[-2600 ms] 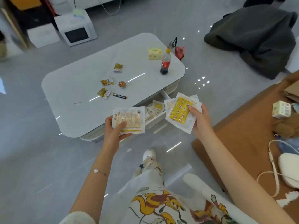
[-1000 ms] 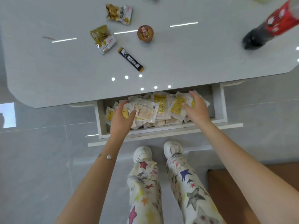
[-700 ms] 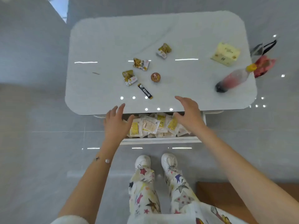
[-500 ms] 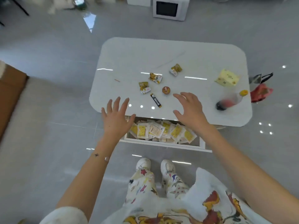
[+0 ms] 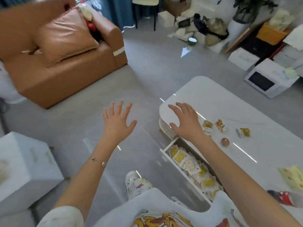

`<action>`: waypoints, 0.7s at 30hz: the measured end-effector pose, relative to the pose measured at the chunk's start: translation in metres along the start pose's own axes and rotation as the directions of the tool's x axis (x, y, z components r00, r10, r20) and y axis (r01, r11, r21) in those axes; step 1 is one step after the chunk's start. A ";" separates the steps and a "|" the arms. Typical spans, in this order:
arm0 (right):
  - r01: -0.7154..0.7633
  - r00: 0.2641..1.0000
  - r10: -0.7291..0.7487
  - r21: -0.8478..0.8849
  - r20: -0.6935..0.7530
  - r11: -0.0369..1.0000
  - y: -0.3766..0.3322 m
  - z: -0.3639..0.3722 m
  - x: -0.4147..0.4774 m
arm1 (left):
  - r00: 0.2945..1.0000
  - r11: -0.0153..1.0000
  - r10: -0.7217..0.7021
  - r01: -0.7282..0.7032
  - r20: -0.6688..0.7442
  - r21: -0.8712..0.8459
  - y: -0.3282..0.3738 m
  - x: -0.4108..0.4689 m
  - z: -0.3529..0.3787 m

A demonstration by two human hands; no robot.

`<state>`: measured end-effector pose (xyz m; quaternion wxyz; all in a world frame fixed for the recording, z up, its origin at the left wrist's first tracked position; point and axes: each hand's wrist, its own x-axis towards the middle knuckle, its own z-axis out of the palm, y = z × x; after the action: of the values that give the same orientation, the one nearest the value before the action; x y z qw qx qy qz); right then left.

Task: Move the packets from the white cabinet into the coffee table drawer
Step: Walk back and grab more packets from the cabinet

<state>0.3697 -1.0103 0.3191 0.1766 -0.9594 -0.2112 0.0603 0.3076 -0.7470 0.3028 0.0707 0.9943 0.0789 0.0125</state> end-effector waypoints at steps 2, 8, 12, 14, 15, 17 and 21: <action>0.096 0.995 -0.095 -0.008 0.024 0.995 -0.044 0.012 0.031 | 0.995 0.995 -0.095 0.095 -0.018 0.010 -0.049 -0.010 -0.010; 0.318 0.940 -0.311 -0.032 0.138 0.947 -0.180 0.059 0.111 | 0.933 0.933 -0.357 0.358 -0.051 0.028 -0.188 -0.049 -0.037; 0.427 0.892 -0.416 -0.027 0.175 0.904 -0.253 0.087 0.153 | 0.858 0.859 -0.510 0.511 -0.062 0.004 -0.260 -0.067 -0.048; 0.469 0.871 -0.457 -0.028 0.181 0.883 -0.281 0.095 0.171 | 0.831 0.834 -0.551 0.552 -0.074 -0.012 -0.284 -0.072 -0.054; 0.493 0.856 -0.480 -0.025 0.192 0.870 -0.296 0.099 0.180 | 0.815 0.818 -0.574 0.575 -0.082 -0.018 -0.295 -0.074 -0.058; 0.538 0.825 -0.523 -0.016 0.217 0.843 -0.323 0.109 0.199 | 0.779 0.783 -0.621 0.621 -0.090 -0.027 -0.313 -0.076 -0.063; 0.629 0.749 -0.610 0.012 0.257 0.777 -0.376 0.130 0.242 | 0.697 0.703 -0.711 0.708 -0.096 -0.070 -0.352 -0.073 -0.064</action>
<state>0.4193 -0.5471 0.3253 0.1228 -0.8258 -0.5396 0.1087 0.1786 -0.4057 0.3154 0.0792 0.8836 0.4595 0.0427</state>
